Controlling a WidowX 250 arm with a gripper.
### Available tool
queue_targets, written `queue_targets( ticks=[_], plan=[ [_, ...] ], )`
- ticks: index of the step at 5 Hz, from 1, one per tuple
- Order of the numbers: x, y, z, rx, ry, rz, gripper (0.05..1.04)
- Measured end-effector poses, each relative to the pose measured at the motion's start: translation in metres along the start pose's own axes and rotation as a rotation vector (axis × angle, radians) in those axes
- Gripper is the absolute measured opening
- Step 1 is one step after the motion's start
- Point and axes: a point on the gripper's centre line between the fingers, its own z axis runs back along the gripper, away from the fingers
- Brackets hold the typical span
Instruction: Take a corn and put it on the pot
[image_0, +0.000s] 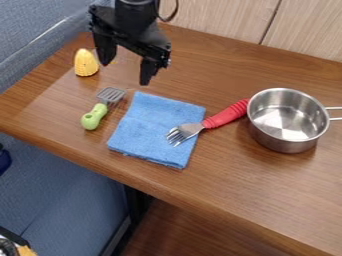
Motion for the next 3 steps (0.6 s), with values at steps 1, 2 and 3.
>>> queue_targets(
  ticks=[1,2,3],
  plan=[
    [0.009,0.024,-0.011,-0.015,0.009,0.065,0.999],
    [0.016,0.055,-0.022,-0.025,0.014,0.150,0.999],
    [0.017,0.083,-0.036,-0.026,0.036,0.224,0.999]
  ],
)
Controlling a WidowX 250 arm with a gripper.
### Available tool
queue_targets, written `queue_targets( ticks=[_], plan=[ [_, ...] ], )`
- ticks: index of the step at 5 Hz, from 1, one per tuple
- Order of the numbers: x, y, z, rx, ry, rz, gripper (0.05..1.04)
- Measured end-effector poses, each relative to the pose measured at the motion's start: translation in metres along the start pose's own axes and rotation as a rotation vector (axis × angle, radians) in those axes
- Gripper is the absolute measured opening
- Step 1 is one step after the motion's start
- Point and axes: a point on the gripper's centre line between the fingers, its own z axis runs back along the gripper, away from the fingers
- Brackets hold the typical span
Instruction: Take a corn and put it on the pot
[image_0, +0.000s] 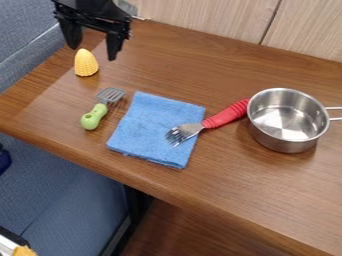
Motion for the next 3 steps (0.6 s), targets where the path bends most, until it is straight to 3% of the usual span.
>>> queue_targets(
  ticks=[2,3],
  plan=[
    [0.014,0.029,-0.044,-0.012,0.050,0.079,0.999],
    [0.018,0.038,-0.068,-0.061,0.072,0.110,0.999]
  ],
)
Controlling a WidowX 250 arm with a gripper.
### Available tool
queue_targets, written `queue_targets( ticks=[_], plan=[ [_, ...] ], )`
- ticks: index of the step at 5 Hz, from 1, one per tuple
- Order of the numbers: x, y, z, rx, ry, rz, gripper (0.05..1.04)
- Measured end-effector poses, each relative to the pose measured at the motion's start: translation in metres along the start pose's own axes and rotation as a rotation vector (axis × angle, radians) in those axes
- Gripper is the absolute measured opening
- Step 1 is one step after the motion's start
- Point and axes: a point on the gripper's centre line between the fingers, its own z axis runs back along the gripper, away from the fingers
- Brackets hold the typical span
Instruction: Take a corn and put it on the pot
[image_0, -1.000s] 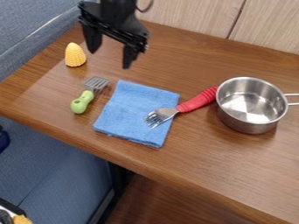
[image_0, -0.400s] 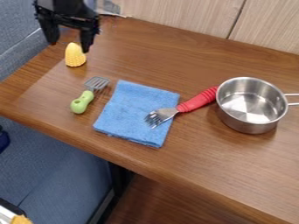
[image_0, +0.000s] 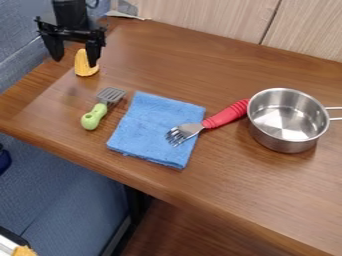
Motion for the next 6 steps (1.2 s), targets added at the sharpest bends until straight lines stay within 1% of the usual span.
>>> queue_targets(
  ticks=[1,2,3,5,6],
  plan=[
    [0.005,-0.004,-0.012,-0.034,0.004,-0.009,0.970],
    [0.008,-0.007,-0.015,-0.038,0.006,-0.025,0.802],
    [0.009,-0.008,-0.014,-0.027,0.002,-0.019,0.645],
    [0.006,-0.011,-0.014,-0.021,0.008,-0.016,0.645],
    [0.005,-0.018,0.007,-0.002,-0.006,-0.029,0.645]
  ],
)
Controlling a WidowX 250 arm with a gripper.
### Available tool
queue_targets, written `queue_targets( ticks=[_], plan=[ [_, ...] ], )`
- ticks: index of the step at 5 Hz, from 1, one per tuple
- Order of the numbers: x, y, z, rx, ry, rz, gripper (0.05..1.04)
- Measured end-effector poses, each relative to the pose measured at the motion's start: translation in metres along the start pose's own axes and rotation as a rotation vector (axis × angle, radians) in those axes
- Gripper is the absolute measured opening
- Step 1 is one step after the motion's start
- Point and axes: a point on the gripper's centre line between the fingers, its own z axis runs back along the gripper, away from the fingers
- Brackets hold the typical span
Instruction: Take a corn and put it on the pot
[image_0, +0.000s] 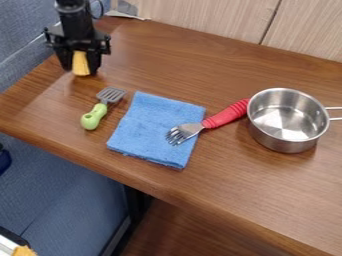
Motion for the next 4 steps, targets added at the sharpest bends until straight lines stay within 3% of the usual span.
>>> queue_targets(
  ticks=[1,2,3,4],
  plan=[
    [0.000,-0.016,0.040,0.056,-0.043,-0.041,0.645],
    [-0.006,-0.043,0.083,0.059,-0.123,-0.080,0.645],
    [-0.015,-0.089,0.096,-0.008,-0.144,-0.180,0.645],
    [-0.031,-0.136,0.093,-0.069,-0.130,-0.309,0.645]
  ],
)
